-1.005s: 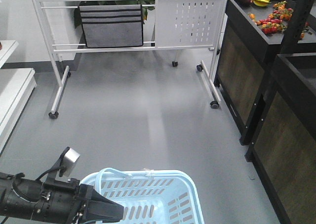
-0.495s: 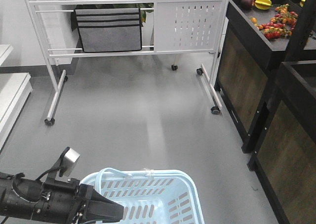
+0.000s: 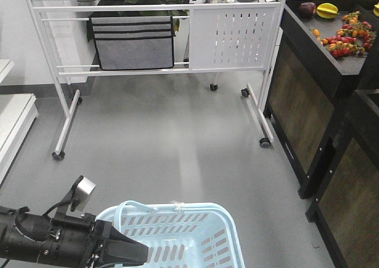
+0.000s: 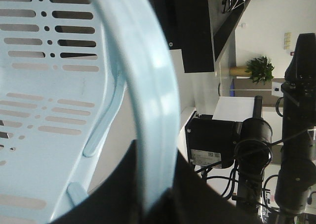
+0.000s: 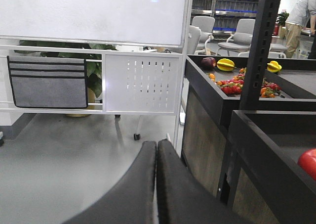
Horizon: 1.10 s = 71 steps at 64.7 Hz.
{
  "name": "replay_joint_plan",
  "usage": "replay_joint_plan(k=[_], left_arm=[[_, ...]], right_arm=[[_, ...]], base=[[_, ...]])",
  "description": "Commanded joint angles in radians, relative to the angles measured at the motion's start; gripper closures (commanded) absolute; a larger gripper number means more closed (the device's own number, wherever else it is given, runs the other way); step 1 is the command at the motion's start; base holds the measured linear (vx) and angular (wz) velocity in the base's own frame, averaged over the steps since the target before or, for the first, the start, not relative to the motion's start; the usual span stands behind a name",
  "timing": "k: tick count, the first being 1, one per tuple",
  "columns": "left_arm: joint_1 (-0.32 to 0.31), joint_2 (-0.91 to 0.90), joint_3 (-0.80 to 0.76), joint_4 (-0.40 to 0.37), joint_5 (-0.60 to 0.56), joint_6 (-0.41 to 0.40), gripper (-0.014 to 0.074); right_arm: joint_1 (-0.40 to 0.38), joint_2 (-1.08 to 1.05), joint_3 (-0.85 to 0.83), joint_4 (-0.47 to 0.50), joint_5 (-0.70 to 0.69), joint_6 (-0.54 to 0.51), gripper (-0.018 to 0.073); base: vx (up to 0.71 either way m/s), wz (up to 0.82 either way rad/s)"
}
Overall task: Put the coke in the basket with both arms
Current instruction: 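Drive the base past the whiteboard stand carrying the basket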
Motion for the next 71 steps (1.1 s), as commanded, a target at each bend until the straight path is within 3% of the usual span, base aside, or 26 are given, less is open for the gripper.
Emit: replay_joint_plan(k=[1,71], left_arm=[[-0.003,-0.037,-0.016,-0.054,0.107,0.009,0.0603],[-0.003,-0.037,-0.016,-0.054,0.107,0.009,0.0603]], right_arm=[[-0.006,-0.018,0.011,-0.002,-0.07,-0.004,0.0568],[-0.006,-0.018,0.011,-0.002,-0.071,-0.004,0.0568]], base=[[0.19,0.0],[0.19,-0.03]])
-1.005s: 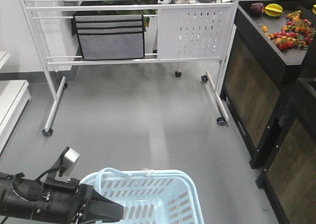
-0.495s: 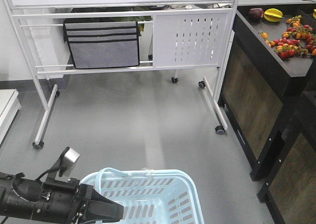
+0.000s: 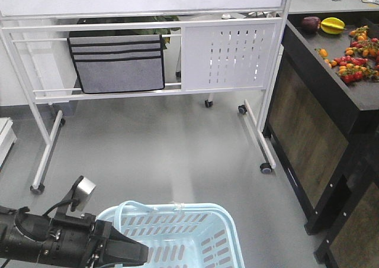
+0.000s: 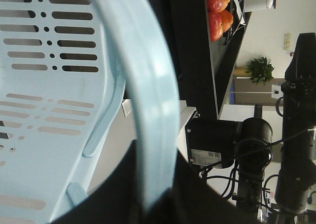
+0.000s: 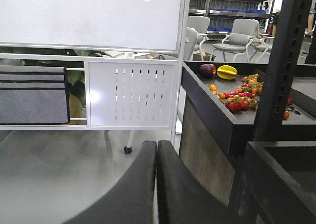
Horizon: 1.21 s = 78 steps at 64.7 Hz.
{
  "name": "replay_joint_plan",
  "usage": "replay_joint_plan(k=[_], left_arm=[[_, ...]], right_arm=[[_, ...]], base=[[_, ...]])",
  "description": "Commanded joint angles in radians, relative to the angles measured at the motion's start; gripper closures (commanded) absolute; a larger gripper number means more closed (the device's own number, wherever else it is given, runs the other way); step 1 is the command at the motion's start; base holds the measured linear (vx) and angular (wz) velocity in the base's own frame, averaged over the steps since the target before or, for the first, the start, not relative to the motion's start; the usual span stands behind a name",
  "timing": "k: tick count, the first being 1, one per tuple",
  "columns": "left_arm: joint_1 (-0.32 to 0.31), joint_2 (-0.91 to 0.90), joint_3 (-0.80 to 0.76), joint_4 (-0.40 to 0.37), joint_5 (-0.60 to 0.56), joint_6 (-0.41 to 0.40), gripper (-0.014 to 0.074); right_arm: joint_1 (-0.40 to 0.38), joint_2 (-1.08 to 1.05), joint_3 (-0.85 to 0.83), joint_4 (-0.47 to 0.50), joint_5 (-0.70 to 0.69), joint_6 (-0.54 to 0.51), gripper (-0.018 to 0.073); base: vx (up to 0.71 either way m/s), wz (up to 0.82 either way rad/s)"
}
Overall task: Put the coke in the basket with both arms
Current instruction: 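Drive the base past the whiteboard stand carrying the basket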
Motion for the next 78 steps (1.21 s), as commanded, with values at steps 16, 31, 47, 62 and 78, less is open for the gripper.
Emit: replay_joint_plan(k=[16,31,47,62,78], left_arm=[[-0.003,-0.037,-0.016,-0.054,0.107,0.009,0.0603],[-0.003,-0.037,-0.016,-0.054,0.107,0.009,0.0603],[-0.003,-0.037,-0.016,-0.054,0.107,0.009,0.0603],[-0.003,-0.037,-0.016,-0.054,0.107,0.009,0.0603],[-0.003,-0.037,-0.016,-0.054,0.107,0.009,0.0603]], right_arm=[[-0.006,-0.018,0.011,-0.002,-0.071,-0.004,0.0568],[-0.006,-0.018,0.011,-0.002,-0.071,-0.004,0.0568],[-0.006,-0.018,0.011,-0.002,-0.071,-0.004,0.0568],[-0.006,-0.018,0.011,-0.002,-0.071,-0.004,0.0568],[-0.006,-0.018,0.011,-0.002,-0.071,-0.004,0.0568]], base=[[0.2,0.02],[0.2,0.03],[0.19,0.07],[0.19,0.14],[0.2,0.22]])
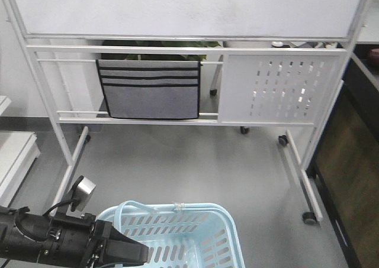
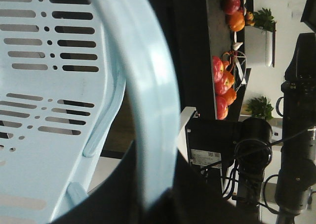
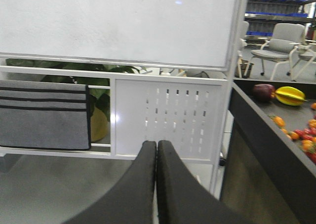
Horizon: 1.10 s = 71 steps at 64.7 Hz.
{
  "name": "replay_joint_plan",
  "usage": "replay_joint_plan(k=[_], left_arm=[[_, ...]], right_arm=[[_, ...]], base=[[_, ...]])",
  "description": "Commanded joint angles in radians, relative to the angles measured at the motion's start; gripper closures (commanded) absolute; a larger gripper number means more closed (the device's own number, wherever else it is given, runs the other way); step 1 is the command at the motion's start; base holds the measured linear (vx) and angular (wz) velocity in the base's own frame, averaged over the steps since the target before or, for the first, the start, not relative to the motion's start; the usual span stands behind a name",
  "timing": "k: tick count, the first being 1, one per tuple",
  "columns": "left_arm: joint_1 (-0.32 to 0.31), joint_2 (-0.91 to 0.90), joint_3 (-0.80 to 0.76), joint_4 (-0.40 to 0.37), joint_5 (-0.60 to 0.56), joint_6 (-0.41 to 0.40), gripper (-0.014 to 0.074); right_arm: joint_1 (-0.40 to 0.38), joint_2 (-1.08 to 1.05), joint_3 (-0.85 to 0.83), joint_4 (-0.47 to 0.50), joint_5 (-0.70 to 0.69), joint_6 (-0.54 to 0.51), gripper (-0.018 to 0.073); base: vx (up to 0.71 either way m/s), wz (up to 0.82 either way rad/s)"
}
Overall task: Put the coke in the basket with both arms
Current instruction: 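Drive the base past the whiteboard stand carrying the basket, then drive the base to the shelf with the red Coca-Cola bottle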
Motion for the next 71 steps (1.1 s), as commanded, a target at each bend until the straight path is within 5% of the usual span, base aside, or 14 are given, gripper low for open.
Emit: replay_joint_plan(k=[1,71], left_arm=[[-0.003,-0.037,-0.016,-0.054,0.107,0.009,0.0603],[-0.003,-0.037,-0.016,-0.054,0.107,0.009,0.0603]], right_arm=[[-0.006,-0.018,0.011,-0.002,-0.071,-0.004,0.0568],[-0.006,-0.018,0.011,-0.002,-0.071,-0.004,0.0568]], base=[[0.2,0.26],[0.16,0.41]])
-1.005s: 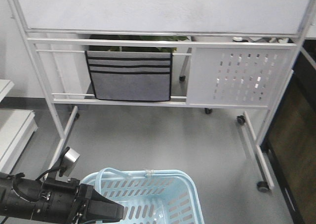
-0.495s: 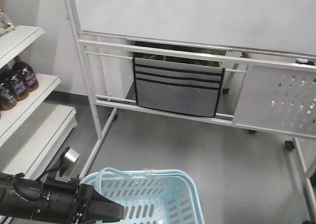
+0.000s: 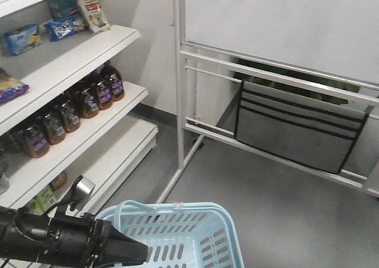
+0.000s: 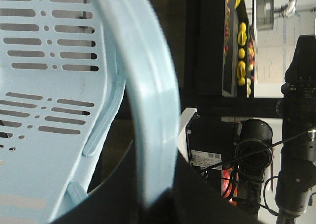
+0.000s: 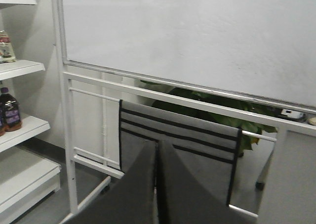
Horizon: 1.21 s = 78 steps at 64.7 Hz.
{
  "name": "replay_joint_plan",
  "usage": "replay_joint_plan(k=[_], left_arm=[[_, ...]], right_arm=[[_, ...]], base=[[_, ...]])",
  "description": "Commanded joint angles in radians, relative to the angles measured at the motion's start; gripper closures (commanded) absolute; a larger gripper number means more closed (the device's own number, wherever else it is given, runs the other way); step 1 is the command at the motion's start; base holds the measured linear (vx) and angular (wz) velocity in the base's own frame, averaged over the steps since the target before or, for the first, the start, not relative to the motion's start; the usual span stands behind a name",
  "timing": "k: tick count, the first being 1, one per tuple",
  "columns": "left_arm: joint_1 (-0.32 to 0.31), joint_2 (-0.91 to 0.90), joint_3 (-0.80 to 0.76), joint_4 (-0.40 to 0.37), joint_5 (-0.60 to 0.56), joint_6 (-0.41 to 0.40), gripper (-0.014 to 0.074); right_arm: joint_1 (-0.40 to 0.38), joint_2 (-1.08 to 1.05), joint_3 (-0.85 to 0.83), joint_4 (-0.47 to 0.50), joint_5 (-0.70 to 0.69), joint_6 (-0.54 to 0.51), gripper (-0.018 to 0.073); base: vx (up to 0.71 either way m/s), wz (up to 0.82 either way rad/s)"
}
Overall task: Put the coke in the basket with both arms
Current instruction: 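Drive the base to the shelf with the red Coca-Cola bottle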
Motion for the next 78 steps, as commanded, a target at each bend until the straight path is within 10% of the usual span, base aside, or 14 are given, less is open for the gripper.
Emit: replay_joint_plan(k=[1,78], left_arm=[[-0.003,-0.037,-0.016,-0.053,0.107,0.009,0.0603],[-0.003,-0.037,-0.016,-0.052,0.107,0.009,0.0603]], right_arm=[[-0.006,-0.018,0.011,-0.002,-0.071,-0.004,0.0568],[-0.006,-0.018,0.011,-0.002,-0.071,-0.004,0.0568]], base=[[0.12,0.45],[0.11,0.52]])
